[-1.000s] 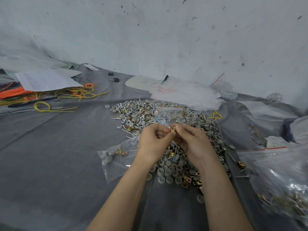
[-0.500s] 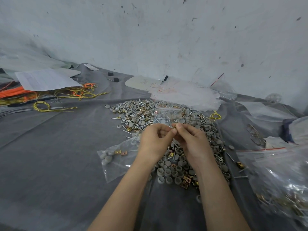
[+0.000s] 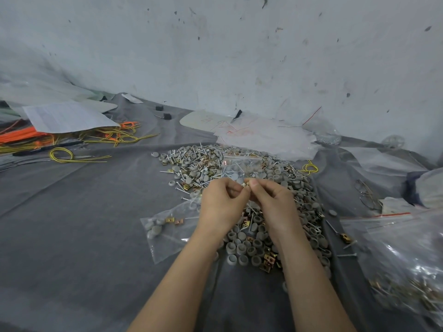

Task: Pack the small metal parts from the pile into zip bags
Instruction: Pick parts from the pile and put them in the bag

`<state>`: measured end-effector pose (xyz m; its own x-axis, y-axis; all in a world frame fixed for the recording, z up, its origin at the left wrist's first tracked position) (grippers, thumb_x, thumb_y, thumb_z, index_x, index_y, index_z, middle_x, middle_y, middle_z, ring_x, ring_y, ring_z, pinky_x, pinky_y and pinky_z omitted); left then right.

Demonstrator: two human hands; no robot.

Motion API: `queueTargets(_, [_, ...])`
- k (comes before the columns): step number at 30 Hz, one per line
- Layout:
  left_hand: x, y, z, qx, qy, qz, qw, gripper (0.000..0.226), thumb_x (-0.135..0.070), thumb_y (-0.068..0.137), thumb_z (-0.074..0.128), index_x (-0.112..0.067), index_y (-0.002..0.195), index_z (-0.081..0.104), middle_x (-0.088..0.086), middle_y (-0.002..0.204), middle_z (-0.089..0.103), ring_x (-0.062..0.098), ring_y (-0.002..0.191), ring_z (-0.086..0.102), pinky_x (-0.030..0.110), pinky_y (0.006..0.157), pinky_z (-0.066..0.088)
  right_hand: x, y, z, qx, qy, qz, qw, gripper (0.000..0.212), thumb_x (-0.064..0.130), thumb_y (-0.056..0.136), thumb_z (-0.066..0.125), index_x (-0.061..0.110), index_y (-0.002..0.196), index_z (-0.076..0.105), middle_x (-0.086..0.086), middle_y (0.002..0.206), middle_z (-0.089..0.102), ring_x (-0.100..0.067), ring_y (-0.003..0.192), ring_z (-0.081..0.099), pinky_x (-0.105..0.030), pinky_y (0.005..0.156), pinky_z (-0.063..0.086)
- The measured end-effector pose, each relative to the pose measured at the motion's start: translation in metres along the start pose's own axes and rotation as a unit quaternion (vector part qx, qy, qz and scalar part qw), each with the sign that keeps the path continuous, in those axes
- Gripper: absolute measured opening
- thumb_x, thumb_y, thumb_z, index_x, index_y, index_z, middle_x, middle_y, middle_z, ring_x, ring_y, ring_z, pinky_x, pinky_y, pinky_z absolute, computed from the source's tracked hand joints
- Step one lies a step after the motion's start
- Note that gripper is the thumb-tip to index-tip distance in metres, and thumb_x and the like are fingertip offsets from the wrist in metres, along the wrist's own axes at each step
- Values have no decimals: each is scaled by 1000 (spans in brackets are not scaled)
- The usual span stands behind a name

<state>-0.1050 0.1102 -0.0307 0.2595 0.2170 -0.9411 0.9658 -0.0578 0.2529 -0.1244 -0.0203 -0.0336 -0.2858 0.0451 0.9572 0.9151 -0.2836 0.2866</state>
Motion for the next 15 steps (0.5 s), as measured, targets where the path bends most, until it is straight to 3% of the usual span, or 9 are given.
queueTargets(2, [-2, 0, 0, 5, -1, 10, 1000, 15, -21, 86, 68, -15, 75, 63, -3, 63, 60, 11, 58, 57, 24, 57, 47, 1, 0, 0, 3, 12, -2, 1000, 20, 12, 92, 59, 26, 85, 71, 8, 80, 74, -1, 80, 68, -11, 68, 50])
queueTargets(7, [-6, -2, -3, -20, 58, 52, 997, 21, -21, 85, 70, -26, 72, 55, -8, 67, 60, 5, 61, 55, 17, 57, 45, -2, 2, 1, 17, 6, 10, 1000, 19, 8, 92, 58, 21, 93, 72, 2, 87, 73, -5, 81, 69, -15, 69, 52])
queueTargets(11, [-12, -3, 0, 8, 50, 93, 994, 12, -18, 86, 68, -26, 86, 59, -10, 72, 59, 9, 72, 61, 22, 66, 53, -8, 4, 0, 37, 18, 33, 999, 18, 7, 93, 57, 16, 94, 72, -2, 88, 74, -14, 86, 69, -22, 75, 53])
queueTargets(15, [-18, -4, 1, 28, 46, 120, 991, 14, -12, 87, 66, -23, 95, 68, -13, 72, 58, 10, 76, 62, 25, 71, 54, -13, 4, -4, 36, 38, 55, 997, 15, 7, 91, 59, 16, 90, 71, 1, 77, 71, -13, 78, 65, -25, 73, 51])
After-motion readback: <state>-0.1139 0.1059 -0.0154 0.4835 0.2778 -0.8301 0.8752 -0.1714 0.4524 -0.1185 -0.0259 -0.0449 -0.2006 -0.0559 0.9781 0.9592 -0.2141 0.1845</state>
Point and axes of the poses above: each hand's wrist, its own y-axis towards the middle knuckle, its own z-axis out of the palm, x = y × z, the point moved 10 cm from there along y, towards the middle knuckle
